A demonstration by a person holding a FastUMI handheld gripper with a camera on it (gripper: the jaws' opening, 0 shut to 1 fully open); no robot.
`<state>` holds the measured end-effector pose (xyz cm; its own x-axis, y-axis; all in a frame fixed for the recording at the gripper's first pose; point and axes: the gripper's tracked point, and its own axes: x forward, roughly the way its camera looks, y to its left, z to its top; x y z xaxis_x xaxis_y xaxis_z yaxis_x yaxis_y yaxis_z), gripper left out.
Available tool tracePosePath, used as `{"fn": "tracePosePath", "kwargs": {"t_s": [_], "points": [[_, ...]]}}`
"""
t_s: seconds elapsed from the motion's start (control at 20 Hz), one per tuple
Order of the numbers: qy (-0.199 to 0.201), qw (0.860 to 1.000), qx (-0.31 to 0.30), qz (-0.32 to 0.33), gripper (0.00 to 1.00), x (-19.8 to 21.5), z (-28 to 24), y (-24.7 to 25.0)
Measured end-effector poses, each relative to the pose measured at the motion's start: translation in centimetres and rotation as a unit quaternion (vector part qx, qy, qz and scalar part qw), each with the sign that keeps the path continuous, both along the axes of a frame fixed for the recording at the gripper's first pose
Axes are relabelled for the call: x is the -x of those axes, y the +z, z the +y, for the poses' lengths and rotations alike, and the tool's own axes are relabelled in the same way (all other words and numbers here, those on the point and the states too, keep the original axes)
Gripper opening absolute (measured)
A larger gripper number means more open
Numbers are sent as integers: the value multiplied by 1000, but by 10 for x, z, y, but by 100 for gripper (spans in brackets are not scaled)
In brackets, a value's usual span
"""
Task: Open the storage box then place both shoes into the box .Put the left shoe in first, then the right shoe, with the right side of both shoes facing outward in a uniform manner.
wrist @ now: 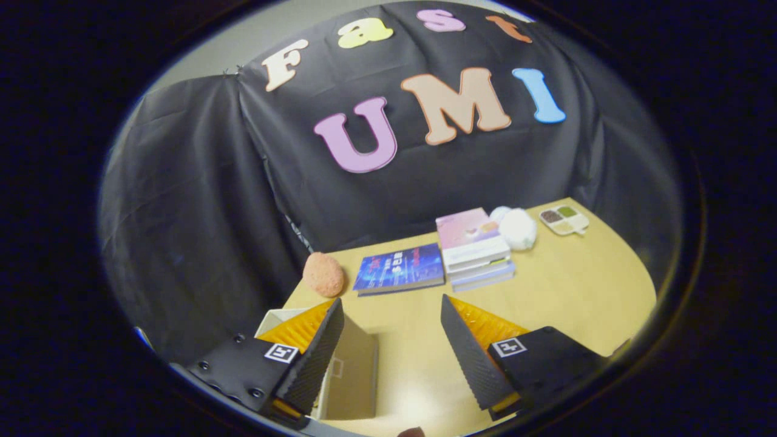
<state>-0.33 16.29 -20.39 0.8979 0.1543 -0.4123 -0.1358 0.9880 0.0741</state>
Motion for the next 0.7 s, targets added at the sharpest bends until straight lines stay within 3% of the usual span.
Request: {"fn": "tracePosePath", "kwargs": {"t_s": [0.3,0.7], "points": [[20,991,-16,-131,99,-5,-25,101],[3,973,1,-229,99,0,-67,228]]}}
